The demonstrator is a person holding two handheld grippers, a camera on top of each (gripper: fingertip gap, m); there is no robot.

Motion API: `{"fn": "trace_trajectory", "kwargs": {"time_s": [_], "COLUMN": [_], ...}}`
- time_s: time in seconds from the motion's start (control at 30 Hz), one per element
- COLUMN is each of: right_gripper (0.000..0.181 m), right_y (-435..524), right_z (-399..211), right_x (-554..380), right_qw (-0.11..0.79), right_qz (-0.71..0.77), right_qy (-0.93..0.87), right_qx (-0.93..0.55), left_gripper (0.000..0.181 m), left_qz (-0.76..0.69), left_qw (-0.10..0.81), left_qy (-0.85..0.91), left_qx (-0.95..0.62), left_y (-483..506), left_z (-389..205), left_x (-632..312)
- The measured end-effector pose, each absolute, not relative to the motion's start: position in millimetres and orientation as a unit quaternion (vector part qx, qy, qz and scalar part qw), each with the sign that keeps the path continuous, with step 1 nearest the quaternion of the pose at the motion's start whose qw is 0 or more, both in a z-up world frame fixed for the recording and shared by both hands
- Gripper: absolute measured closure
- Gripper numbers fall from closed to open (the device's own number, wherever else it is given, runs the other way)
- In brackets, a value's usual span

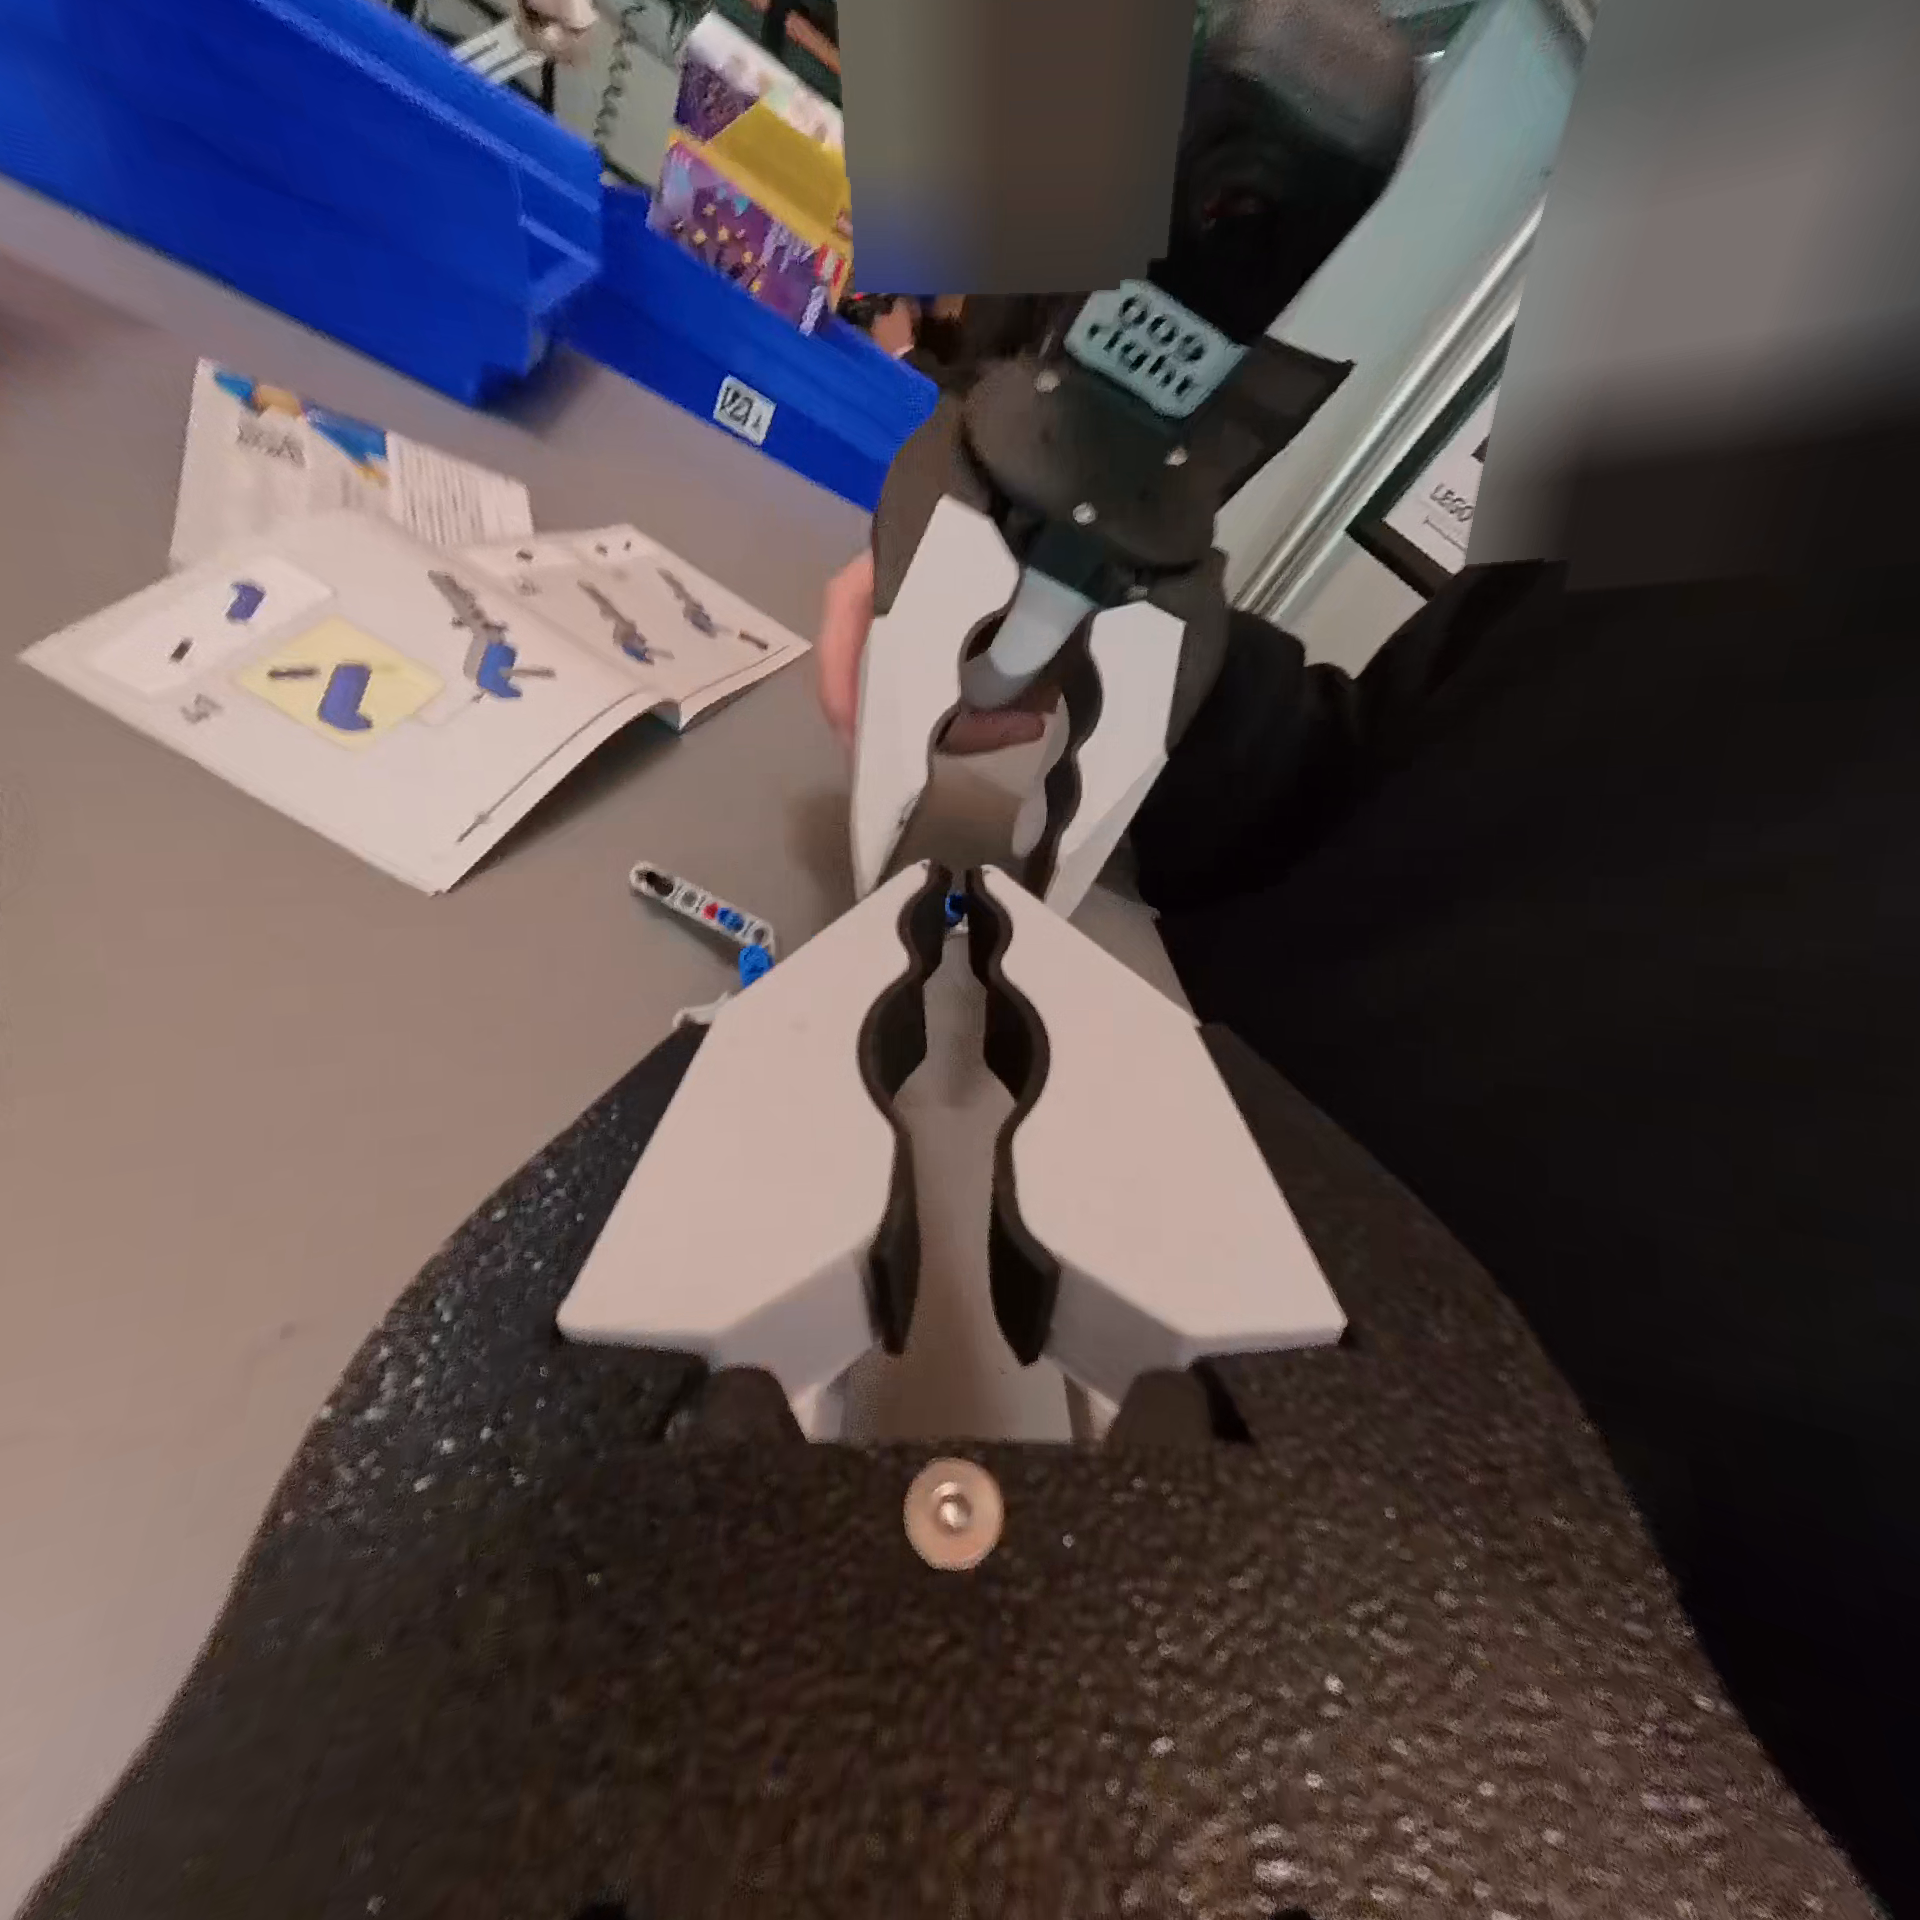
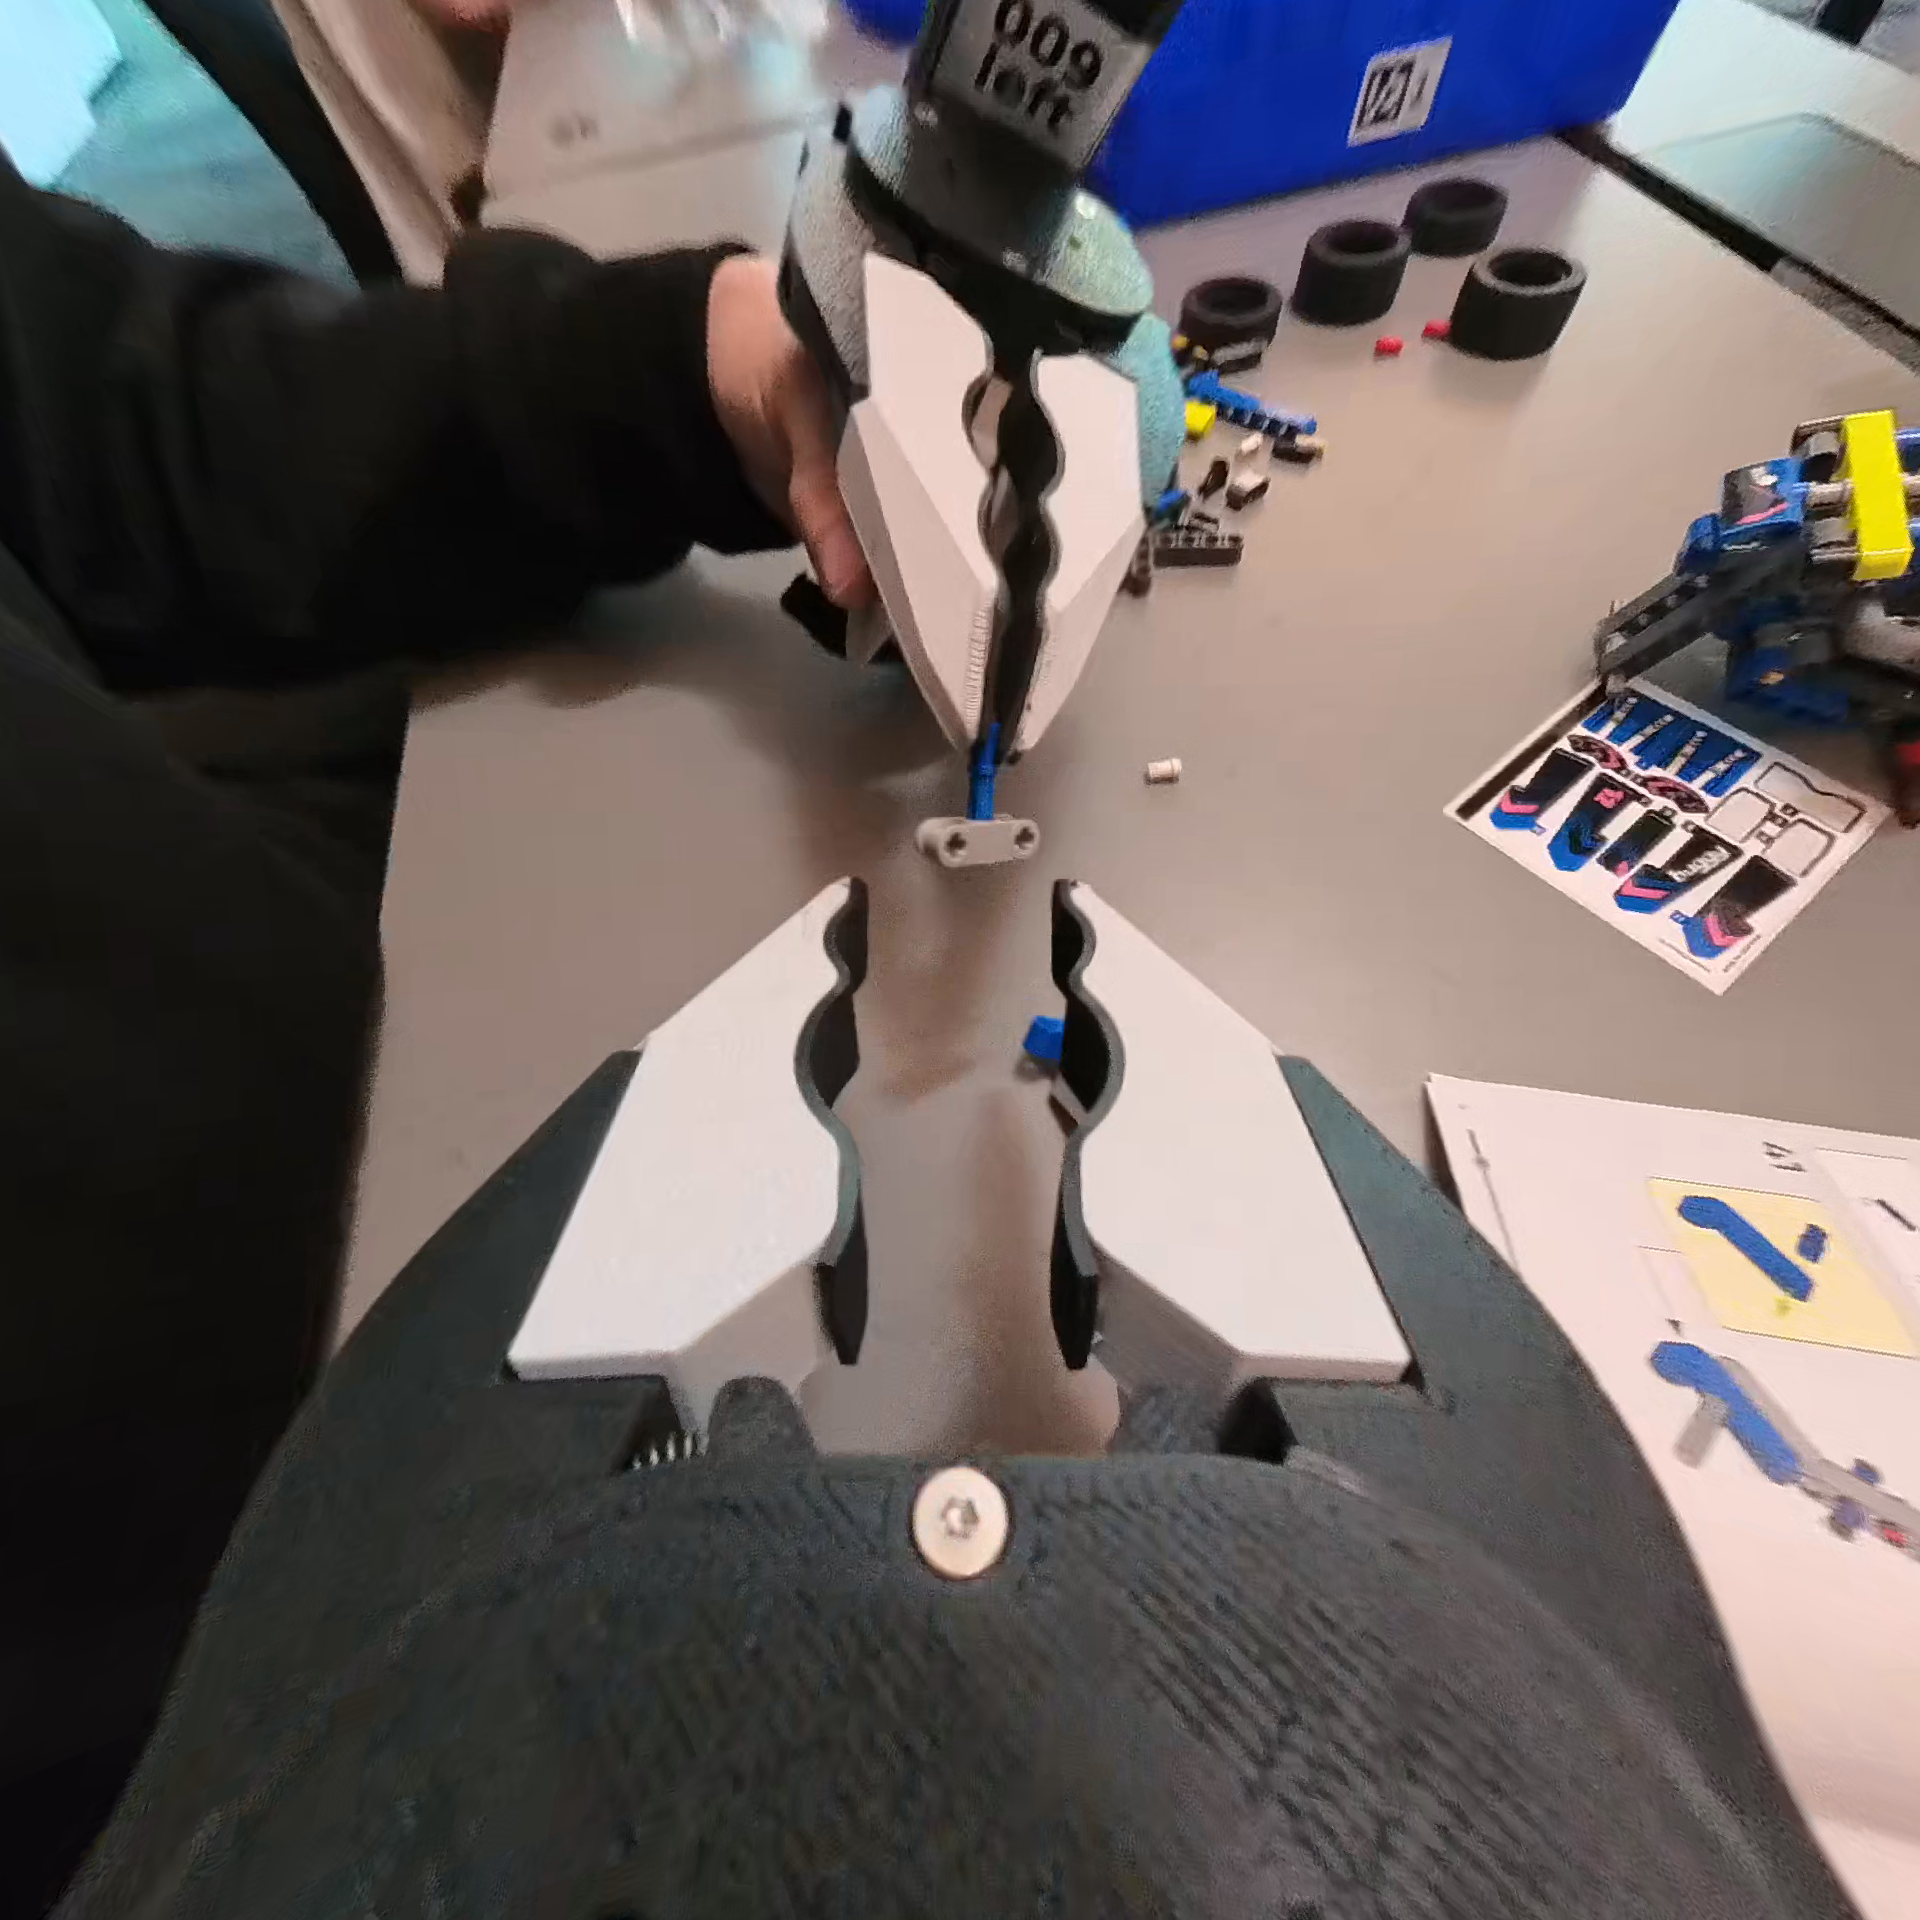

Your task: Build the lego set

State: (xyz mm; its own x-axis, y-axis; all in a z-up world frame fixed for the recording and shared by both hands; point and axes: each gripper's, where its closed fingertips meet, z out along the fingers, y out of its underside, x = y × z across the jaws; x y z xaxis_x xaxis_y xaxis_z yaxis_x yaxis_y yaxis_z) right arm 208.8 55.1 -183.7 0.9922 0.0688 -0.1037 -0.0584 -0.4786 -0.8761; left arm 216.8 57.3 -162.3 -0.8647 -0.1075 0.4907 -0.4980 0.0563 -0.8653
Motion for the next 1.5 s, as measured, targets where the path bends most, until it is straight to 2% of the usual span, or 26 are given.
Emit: {"fn": "trace_trajectory", "kwargs": {"time_s": [0.17,0.27,0.3,0.4,0.47,0.57,0.67,0.7,0.9,1.17,1.33,1.5], "right_gripper": [0.134,0.156,0.157,0.157,0.146,0.159,0.157,0.151,0.158,0.158,0.158,0.158], "right_y": [59.6,60.5,60.5,61.1,60.2,59.4,59.6,59.9,60.5,61.9,64.4,61.8], "right_z": [-174.6,-167.2,-167.7,-169.4,-171.8,-169.4,-168.1,-167.3,-168.6,-172.4,-177.7,-167.7], "right_x": [201.6,192.2,190.8,193.5,194.9,191.7,188.6,188.3,188.4,204.3,201.5,199.8], "right_qw": [0.565,0.583,0.581,0.579,0.577,0.585,0.591,0.593,0.592,0.587,0.573,0.603], "right_qz": [0.121,0.157,0.156,0.138,0.131,0.134,0.136,0.136,0.112,0.061,0.047,0.050], "right_qy": [0.019,-0.004,-0.010,-0.010,-0.009,-0.021,-0.029,-0.028,-0.042,0.012,-0.004,-0.016], "right_qx": [-0.816,-0.797,-0.798,-0.803,-0.806,-0.799,-0.795,-0.793,-0.797,-0.807,-0.818,-0.796], "left_gripper": [0.180,0.180,0.180,0.180,0.180,0.180,0.181,0.181,0.181,0.174,0.179,0.179], "left_qz": [0.671,0.664,0.663,0.653,0.654,0.663,0.664,0.661,0.654,0.574,0.545,0.573], "left_qw": [0.154,0.142,0.134,0.102,0.081,0.067,0.073,0.073,0.063,-0.074,-0.091,-0.068], "left_qy": [-0.709,-0.722,-0.724,-0.739,-0.741,-0.737,-0.736,-0.739,-0.748,-0.804,-0.824,-0.806], "left_qx": [0.155,0.136,0.135,0.132,0.127,0.116,0.107,0.107,0.097,0.134,0.126,0.131], "left_y": [49.3,44.5,44.0,44.3,44.4,44.0,43.5,43.5,40.8,49.1,48.0,46.2], "left_z": [-148.7,-149.5,-149.2,-149.7,-146.0,-138.5,-136.8,-137.9,-139.7,-155.7,-160.9,-154.1], "left_x": [201.2,196.8,197.0,198.5,198.7,197.3,194.7,194.5,190.7,207.2,204.5,203.0]}}
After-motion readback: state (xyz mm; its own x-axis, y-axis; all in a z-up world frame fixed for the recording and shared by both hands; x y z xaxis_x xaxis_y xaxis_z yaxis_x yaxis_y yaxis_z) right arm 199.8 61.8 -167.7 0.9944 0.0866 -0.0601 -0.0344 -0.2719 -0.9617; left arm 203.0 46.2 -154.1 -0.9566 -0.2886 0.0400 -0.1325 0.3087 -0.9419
